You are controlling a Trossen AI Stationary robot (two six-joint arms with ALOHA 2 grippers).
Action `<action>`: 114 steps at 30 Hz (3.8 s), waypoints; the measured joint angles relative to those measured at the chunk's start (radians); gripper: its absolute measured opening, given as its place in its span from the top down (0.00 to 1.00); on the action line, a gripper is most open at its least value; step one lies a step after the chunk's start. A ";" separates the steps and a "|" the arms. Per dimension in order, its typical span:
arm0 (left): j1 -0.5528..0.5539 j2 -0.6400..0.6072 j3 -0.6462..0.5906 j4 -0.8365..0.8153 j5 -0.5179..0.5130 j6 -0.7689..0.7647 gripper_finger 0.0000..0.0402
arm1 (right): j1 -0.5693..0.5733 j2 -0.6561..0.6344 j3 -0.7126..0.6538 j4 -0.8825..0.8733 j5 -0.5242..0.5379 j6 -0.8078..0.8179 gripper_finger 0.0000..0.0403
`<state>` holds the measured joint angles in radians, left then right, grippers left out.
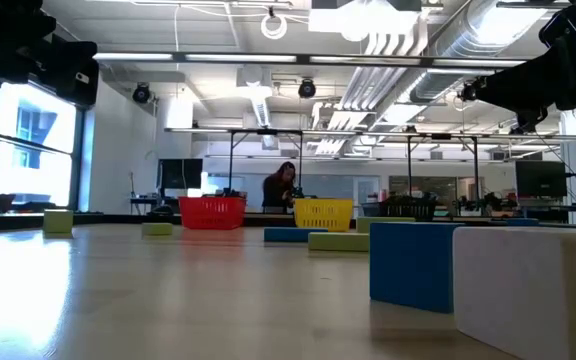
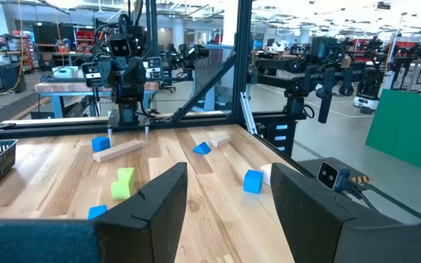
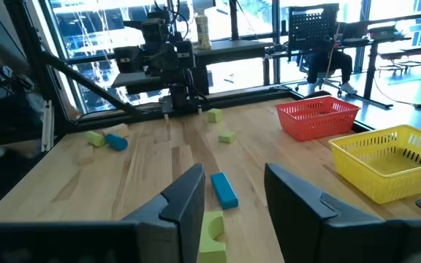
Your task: Sort & place blocks by color
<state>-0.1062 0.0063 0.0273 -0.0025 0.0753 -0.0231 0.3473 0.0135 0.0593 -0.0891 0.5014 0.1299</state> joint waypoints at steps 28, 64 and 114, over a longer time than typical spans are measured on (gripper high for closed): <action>0.000 0.000 0.000 0.000 0.000 0.000 0.54 | 0.000 0.000 0.000 0.000 0.000 0.000 0.68; 0.000 0.000 0.000 0.229 -0.035 -0.097 0.54 | 0.000 0.000 0.000 0.000 0.000 0.000 0.68; 0.313 0.952 0.589 -0.500 -0.420 -0.656 0.54 | 0.000 0.000 0.000 0.000 0.000 0.000 0.68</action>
<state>0.2072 0.9582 0.6163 -0.5023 -0.3448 -0.6791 0.3470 0.0135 0.0589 -0.0891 0.5015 0.1303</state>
